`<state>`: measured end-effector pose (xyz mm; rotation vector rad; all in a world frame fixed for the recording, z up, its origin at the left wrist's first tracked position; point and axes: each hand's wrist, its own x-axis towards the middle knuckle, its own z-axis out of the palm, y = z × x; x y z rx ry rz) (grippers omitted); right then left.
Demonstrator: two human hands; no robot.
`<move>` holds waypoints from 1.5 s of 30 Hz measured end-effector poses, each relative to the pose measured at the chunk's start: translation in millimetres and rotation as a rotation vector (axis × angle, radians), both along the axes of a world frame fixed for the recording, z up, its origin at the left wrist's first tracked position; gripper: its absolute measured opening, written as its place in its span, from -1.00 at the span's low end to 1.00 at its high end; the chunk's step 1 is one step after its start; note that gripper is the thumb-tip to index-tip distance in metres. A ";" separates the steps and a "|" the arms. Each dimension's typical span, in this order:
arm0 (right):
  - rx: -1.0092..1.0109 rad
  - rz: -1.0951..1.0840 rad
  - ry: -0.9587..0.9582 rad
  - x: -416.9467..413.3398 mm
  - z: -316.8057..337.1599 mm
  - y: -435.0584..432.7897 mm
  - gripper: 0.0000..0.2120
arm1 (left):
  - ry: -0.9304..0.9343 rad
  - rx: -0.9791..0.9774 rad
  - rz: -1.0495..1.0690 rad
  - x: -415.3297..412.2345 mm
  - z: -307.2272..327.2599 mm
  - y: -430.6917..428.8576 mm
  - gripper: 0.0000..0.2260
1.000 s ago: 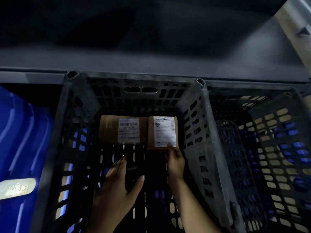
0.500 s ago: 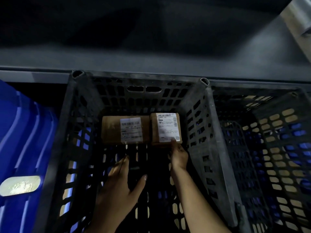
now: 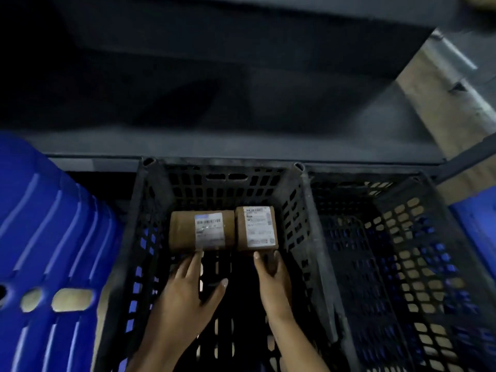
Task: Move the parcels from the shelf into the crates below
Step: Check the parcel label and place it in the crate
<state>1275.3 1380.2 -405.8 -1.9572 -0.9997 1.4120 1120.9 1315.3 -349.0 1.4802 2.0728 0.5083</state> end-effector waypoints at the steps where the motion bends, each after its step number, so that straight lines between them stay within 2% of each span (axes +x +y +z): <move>1: 0.027 0.062 -0.024 2.0 14.1 -1.5 -0.29 | 0.017 0.008 -0.005 -1.6 12.5 1.9 -0.28; 4: 0.214 0.222 -0.131 5.9 65.3 -0.1 -0.26 | 0.057 0.086 -0.028 -7.8 57.5 10.7 -0.29; 7: 0.403 0.299 -0.155 5.5 125.5 9.9 -0.24 | 0.092 0.170 -0.025 -12.6 112.5 23.0 -0.28; 10: 0.578 0.377 -0.180 3.9 191.9 26.8 -0.11 | 0.101 0.240 -0.002 -15.4 172.5 37.8 -0.19; 14: 0.788 0.449 -0.221 2.7 267.0 49.4 -0.16 | 0.158 0.332 0.049 -17.3 241.3 51.0 -0.07; 17: 0.892 0.485 -0.254 1.9 312.6 62.2 -0.17 | 0.190 0.406 0.081 -19.4 280.9 53.6 -0.09; 20: 0.988 0.497 -0.288 0.3 350.4 73.0 -0.15 | 0.214 0.461 0.121 -27.1 311.2 56.9 -0.19; 26: 1.081 0.504 -0.278 -18.5 402.3 94.3 -0.20 | 0.303 0.558 0.181 -62.6 359.6 64.0 -0.21; 37: 1.053 0.550 -0.319 -118.8 469.1 137.9 -0.17 | 0.357 0.708 0.194 -166.7 427.8 98.8 -0.27; 45: 0.968 0.513 -0.215 -170.5 502.7 188.7 -0.10 | 0.284 0.636 0.080 -216.3 451.8 170.0 -0.22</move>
